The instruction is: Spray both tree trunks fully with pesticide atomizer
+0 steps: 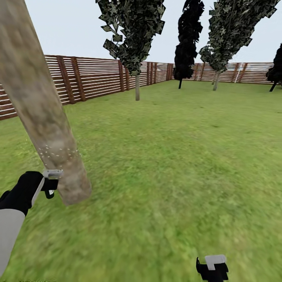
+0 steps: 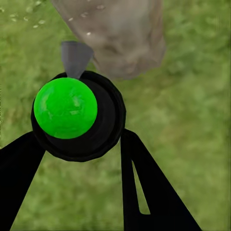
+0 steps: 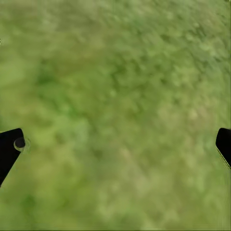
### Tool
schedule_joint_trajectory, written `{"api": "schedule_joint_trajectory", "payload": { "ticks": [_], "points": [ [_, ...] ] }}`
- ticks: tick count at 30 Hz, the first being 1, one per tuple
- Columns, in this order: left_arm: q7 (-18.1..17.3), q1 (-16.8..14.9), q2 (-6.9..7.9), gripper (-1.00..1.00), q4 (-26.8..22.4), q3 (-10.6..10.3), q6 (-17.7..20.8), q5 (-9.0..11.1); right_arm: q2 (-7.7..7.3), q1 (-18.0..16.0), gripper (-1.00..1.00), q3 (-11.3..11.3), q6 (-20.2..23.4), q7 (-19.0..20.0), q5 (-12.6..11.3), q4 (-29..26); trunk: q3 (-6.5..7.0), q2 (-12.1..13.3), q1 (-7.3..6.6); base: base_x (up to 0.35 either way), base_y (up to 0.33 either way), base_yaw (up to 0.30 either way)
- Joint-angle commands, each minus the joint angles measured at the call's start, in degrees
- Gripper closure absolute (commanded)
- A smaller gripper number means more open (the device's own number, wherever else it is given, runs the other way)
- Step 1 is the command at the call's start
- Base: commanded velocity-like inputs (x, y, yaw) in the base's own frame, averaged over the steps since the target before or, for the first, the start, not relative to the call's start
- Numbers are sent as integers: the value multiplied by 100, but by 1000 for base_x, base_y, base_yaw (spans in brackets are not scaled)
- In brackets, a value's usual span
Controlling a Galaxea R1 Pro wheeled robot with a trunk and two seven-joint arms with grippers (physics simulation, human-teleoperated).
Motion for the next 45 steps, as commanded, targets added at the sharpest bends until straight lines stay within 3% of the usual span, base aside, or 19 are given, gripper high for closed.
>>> {"api": "schedule_joint_trajectory", "payload": {
  "ticks": [1,14,18,29,31,37,38,42,45],
  "points": [
    [-56,-5,-6,100,-14,19,10,-65,0,-3,-100,-43,-17,-19,60,7,-5,-2,1,171,-245,254],
    [-38,-2,8,100,-25,38,5,-71,-9,-2,-100,-43,-17,-24,60,7,-5,-2,1,111,-257,27],
    [106,178,33,100,0,195,-12,-72,-9,-2,-100,-43,-17,-28,60,1,-5,-2,1,85,-264,0],
    [201,378,23,100,7,255,-137,-75,0,-3,-100,-43,-17,-24,60,7,-5,-2,1,126,-263,212],
    [750,552,5,100,17,275,-675,-36,0,-4,-100,-43,-17,-28,60,7,-5,-2,1,170,-247,49],
    [904,566,-111,100,204,302,-737,24,-9,-1,-100,-43,-17,-28,60,7,-5,-2,1,197,-226,4],
    [908,566,-117,100,211,322,-735,25,-7,-3,-100,-43,-17,-28,60,7,-5,-2,1,228,-203,0],
    [913,566,-114,100,504,725,-736,18,0,-2,-100,-43,-17,-27,60,7,-5,-2,1,229,-202,0],
    [895,566,-105,100,560,764,-728,10,0,-4,-100,-43,-17,-28,60,7,-5,-2,1,230,-202,74]
  ]
}}
